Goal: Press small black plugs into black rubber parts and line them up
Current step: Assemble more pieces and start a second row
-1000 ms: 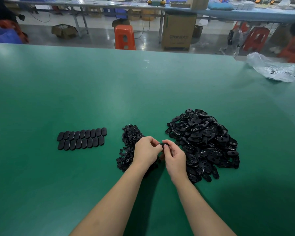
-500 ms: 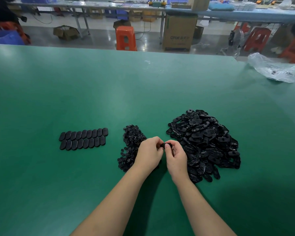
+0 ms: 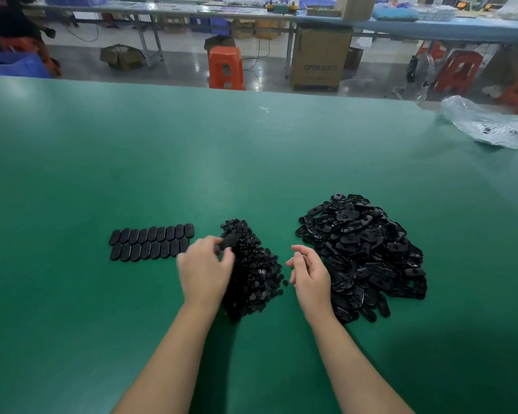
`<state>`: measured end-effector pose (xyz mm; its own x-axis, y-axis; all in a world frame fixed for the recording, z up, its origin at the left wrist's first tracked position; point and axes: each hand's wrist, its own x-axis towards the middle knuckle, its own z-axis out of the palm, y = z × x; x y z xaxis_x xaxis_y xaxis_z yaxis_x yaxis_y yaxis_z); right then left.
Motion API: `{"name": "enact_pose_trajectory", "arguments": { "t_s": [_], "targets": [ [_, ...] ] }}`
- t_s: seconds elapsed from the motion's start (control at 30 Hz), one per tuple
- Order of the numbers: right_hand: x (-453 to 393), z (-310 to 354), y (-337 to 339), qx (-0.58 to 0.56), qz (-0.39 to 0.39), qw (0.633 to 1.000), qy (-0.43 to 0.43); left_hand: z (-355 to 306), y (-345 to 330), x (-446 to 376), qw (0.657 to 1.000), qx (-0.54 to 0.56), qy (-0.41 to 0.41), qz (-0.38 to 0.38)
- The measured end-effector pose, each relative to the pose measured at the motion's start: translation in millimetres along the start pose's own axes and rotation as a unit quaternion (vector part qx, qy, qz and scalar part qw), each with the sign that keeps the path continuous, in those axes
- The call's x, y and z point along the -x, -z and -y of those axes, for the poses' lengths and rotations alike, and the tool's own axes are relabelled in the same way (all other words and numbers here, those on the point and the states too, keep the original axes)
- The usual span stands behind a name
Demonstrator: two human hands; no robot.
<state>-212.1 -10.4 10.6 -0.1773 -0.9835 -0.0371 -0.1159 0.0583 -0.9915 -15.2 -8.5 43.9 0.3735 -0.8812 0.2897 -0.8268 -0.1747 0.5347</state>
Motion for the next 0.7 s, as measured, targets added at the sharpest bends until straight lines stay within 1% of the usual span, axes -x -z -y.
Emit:
{"name": "enact_pose_trajectory", "arguments": {
  "t_s": [0.03,0.1,0.17,0.23,0.37,0.7],
  "targets": [
    [0,0,0,0.007,0.001,1.000,0.001,17,5,-1,0.999,-0.002,0.042,-0.009],
    [1,0,-1,0.017,-0.002,1.000,0.004,46,14,2,0.995,-0.019,0.100,-0.023],
    [1,0,-1,0.022,-0.005,1.000,0.008,67,20,6,0.988,-0.051,0.141,-0.022],
    [1,0,-2,0.030,-0.007,0.999,0.010,79,23,9,0.983,-0.080,0.162,-0.008],
    [1,-1,-3,0.052,-0.008,0.999,0.012,82,25,7,0.980,-0.104,0.168,0.009],
    [2,-3,-4,0.074,-0.005,0.997,0.015,82,21,-1,0.977,-0.132,0.164,0.020]
  ]
}}
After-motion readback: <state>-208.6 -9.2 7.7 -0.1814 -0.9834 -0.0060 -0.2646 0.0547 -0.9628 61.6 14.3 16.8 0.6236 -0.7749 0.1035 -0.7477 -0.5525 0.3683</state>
